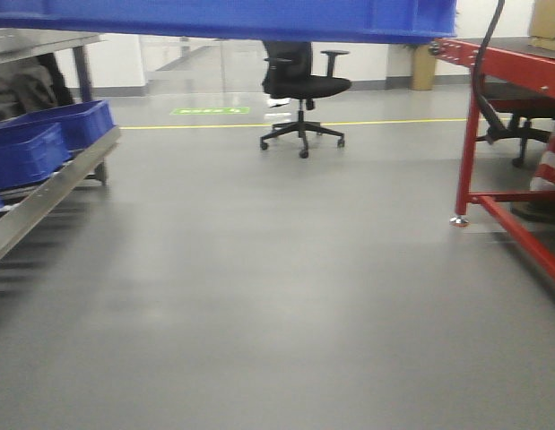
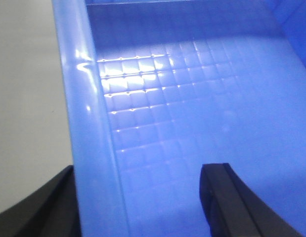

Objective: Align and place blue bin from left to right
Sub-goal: 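Drive the base across the floor carrying the bin raised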

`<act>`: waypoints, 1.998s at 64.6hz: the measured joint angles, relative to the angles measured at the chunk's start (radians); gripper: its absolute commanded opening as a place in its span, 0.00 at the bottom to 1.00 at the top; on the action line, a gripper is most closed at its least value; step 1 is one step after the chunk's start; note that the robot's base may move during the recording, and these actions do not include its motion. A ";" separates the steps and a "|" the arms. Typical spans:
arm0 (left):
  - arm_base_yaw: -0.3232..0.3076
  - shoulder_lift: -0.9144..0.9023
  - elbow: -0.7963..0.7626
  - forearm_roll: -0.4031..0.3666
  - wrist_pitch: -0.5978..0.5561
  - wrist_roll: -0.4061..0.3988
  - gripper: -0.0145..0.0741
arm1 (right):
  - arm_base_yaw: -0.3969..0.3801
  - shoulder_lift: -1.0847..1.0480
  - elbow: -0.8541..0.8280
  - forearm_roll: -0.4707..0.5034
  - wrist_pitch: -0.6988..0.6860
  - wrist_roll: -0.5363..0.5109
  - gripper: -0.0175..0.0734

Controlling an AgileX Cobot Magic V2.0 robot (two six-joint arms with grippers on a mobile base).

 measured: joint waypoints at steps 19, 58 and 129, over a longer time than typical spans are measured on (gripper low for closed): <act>0.000 0.000 0.000 -0.002 0.000 0.000 0.04 | 0.000 0.000 0.000 0.000 0.004 0.000 0.03; 0.000 0.000 0.000 -0.002 0.002 0.000 0.04 | 0.000 0.000 0.000 0.000 0.004 0.000 0.03; 0.000 0.000 0.000 -0.002 0.002 0.000 0.04 | 0.000 0.000 0.000 0.000 0.003 0.000 0.03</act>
